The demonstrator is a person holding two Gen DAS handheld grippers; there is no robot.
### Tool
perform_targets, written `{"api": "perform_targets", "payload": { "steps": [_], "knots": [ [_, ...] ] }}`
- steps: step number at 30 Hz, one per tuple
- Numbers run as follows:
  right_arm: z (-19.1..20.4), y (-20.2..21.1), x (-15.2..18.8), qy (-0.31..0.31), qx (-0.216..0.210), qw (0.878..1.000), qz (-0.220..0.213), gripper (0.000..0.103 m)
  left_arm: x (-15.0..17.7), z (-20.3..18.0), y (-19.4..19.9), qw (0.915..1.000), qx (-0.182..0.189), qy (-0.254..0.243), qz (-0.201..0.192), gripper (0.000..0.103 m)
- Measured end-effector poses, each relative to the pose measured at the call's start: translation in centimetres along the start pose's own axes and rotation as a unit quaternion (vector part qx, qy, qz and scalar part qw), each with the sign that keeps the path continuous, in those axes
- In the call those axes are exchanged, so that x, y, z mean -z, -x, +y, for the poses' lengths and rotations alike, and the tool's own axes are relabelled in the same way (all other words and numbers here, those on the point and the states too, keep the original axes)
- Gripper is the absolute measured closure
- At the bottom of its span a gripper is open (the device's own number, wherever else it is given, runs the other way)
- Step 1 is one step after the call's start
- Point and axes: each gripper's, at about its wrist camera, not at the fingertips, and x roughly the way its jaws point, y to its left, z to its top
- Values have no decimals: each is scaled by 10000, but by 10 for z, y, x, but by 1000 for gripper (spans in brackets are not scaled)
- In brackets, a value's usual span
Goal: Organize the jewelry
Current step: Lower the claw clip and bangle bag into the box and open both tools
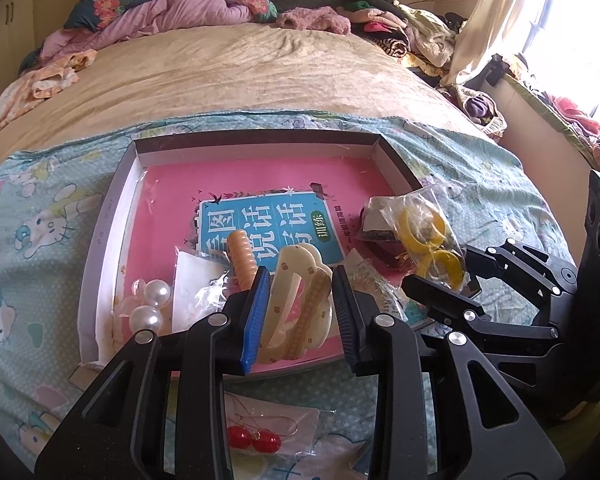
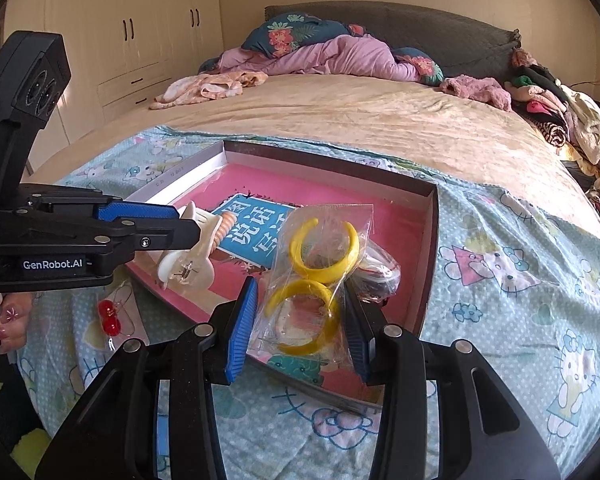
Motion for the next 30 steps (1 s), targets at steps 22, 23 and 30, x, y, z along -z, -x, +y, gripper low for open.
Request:
{"api": "perform_targets", "payload": {
  "steps": [22, 23, 30],
  "knots": [
    [15, 49, 19, -78, 86, 9997, -225, 16, 10, 2, 32, 9992, -239, 1, -308, 34],
    [18, 52, 22, -72, 59, 9997, -220, 15, 12, 4, 34, 9992, -264, 13, -316, 28],
    [39, 59, 35, 67, -117, 9999, -49, 14, 29, 20, 48, 9983, -424, 203, -335, 22]
  ]
}}
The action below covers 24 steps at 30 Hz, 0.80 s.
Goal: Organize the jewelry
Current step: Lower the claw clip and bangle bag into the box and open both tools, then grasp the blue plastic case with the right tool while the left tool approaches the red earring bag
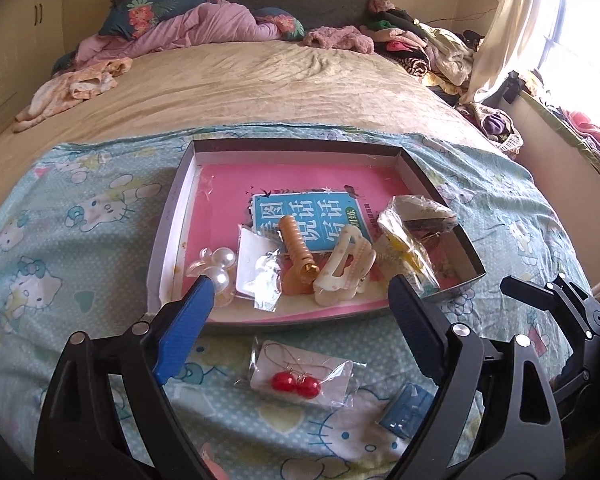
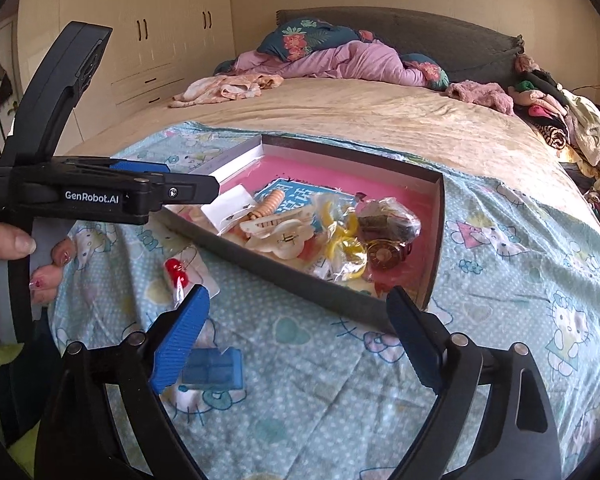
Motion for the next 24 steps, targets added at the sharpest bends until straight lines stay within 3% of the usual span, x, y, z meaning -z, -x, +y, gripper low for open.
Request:
{"api": "perform_targets", "payload": {
  "steps": [24],
  "knots": [
    [55, -16, 29, 205, -401, 9973, 580, 14, 55, 28, 14, 9990, -296, 168, 300, 22]
  ]
}}
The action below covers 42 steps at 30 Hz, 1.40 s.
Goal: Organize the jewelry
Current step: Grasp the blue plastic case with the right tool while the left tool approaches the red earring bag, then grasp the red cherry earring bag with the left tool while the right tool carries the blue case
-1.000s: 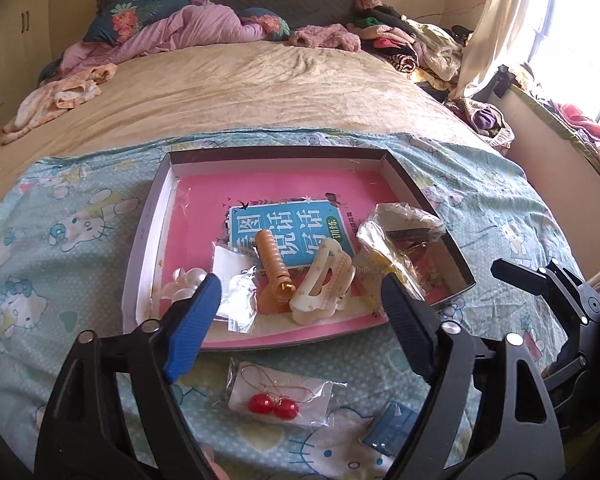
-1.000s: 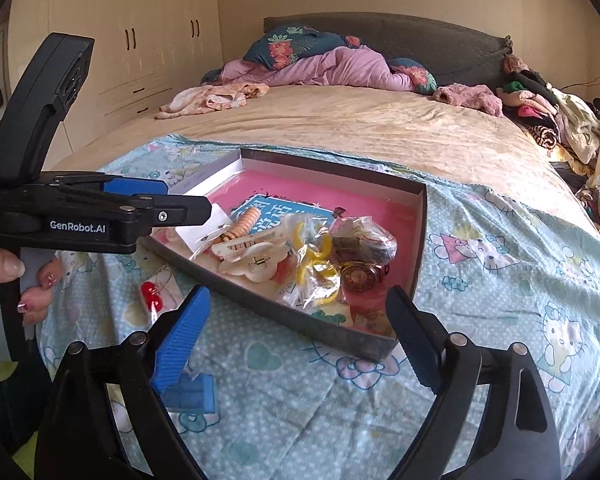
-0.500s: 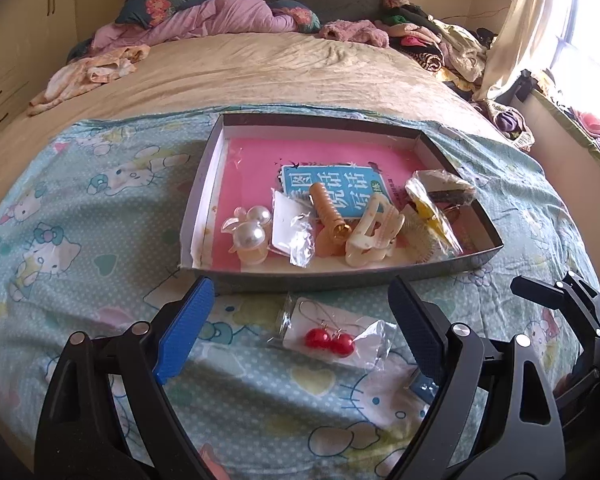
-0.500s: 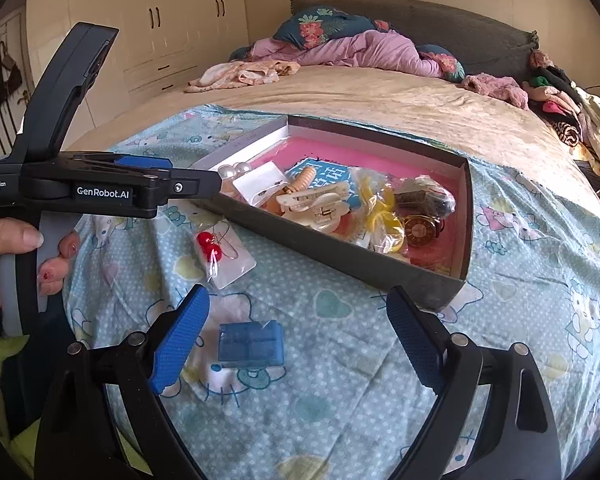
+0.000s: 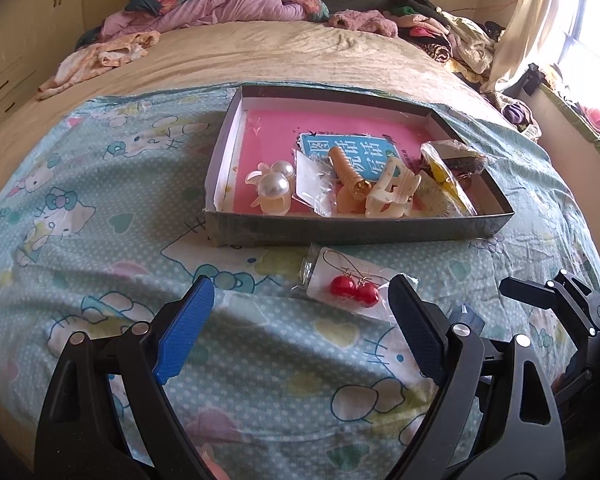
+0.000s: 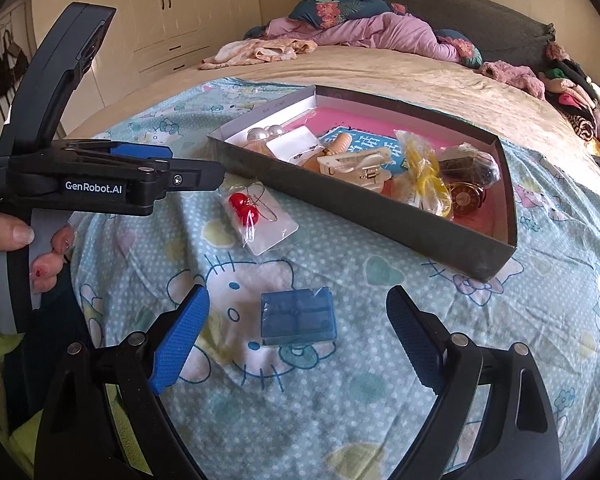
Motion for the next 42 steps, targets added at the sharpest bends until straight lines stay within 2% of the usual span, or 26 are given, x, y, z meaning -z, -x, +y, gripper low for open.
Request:
{"api": "perform_targets", "payload": {
  "steps": [11, 13, 17, 20, 25, 32, 37, 42],
  "knots": [
    [0, -21, 9, -113, -89, 9996, 241, 15, 13, -5, -13, 9996, 78, -99, 251, 21],
    [-1, -25, 10, -141, -89, 9995, 276, 17, 13, -7, -16, 9994, 98, -127, 294, 15],
    [-4, -32, 12, -150, -83, 9993, 322, 32, 12, -13, -25, 9989, 173, -195, 394, 13],
    [-6, -31, 13, -110, -146, 9995, 271, 60, 11, -17, -33, 9985, 162, -260, 464, 13],
    [-18, -23, 14, -224, -111, 9995, 195, 60, 10, -21, -46, 9977, 154, -328, 573, 13],
    [-40, -2, 10, -507, 70, 9987, -70, 60, 6, -32, -55, 9974, 213, -449, 524, 13],
    [-51, 9, 3, -582, 185, 9978, -260, 60, 5, -40, -56, 9971, 210, -570, 469, 28],
    [-59, 21, -3, -609, 270, 9968, -445, 60, 2, -40, -44, 9973, 403, -491, 360, 31]
  ]
}}
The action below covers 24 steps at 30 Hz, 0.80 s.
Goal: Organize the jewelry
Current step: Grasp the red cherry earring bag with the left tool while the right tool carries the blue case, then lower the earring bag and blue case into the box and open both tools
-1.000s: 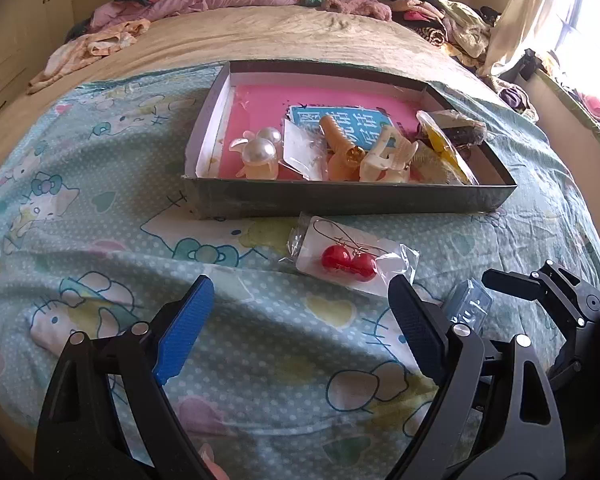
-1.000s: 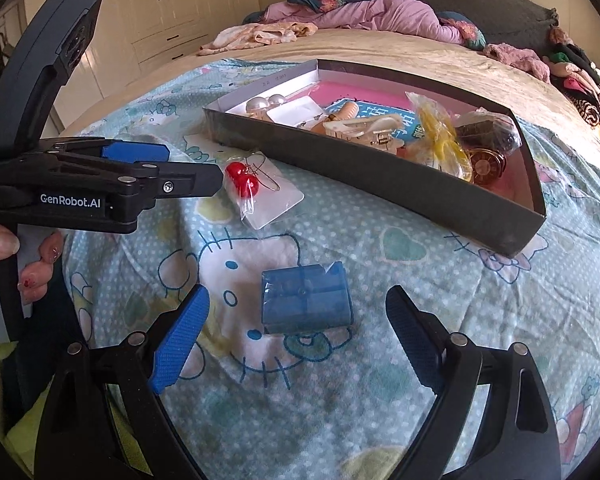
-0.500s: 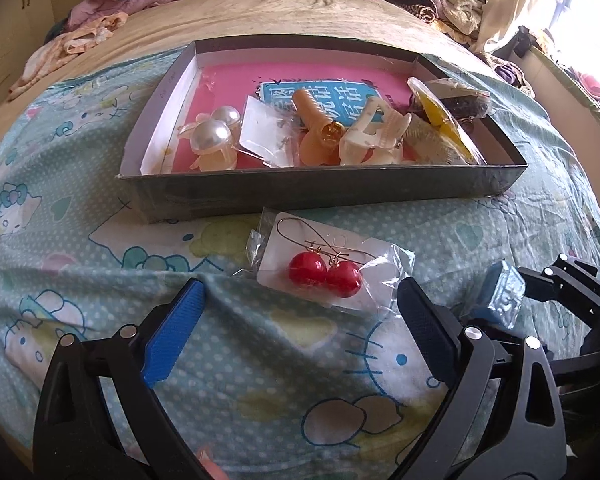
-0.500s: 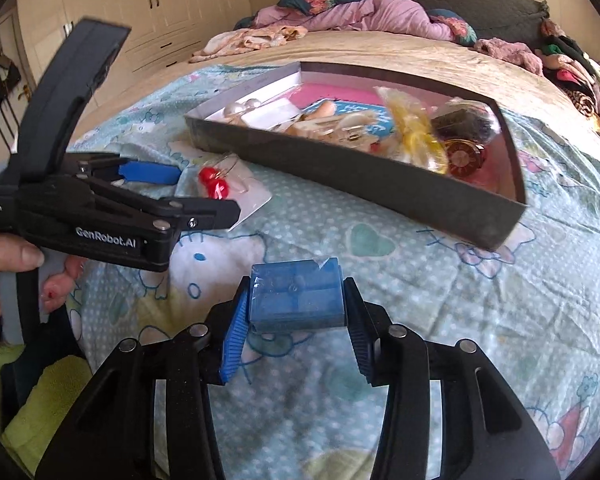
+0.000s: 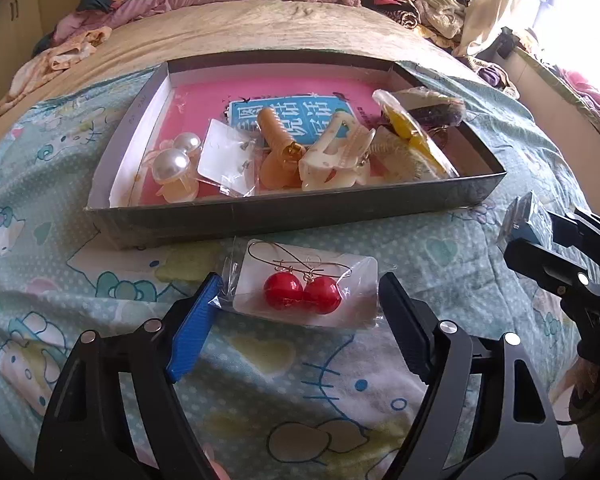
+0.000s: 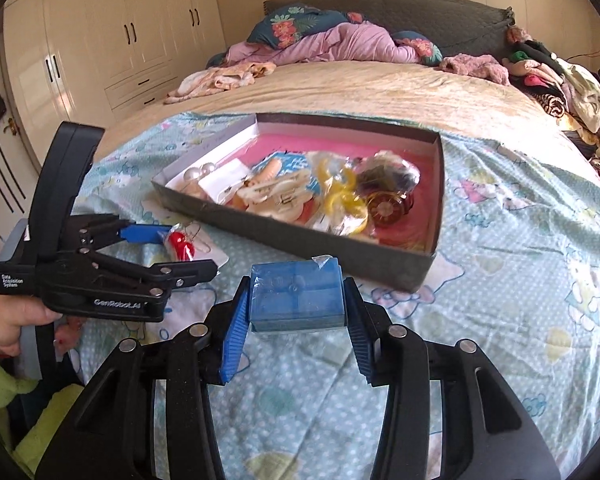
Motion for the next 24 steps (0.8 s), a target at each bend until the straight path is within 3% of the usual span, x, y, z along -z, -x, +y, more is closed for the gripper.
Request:
{"api": "perform_targets", "payload": {
  "steps": [9, 24],
  "knots": [
    [-7, 10, -20, 61, 57, 9996, -277, 60, -28, 1, 41, 9983, 119, 80, -557, 31],
    [-18, 5, -46, 140, 186, 9983, -533, 60, -60, 1, 36, 9972, -3, 79, -750, 31]
  ]
}}
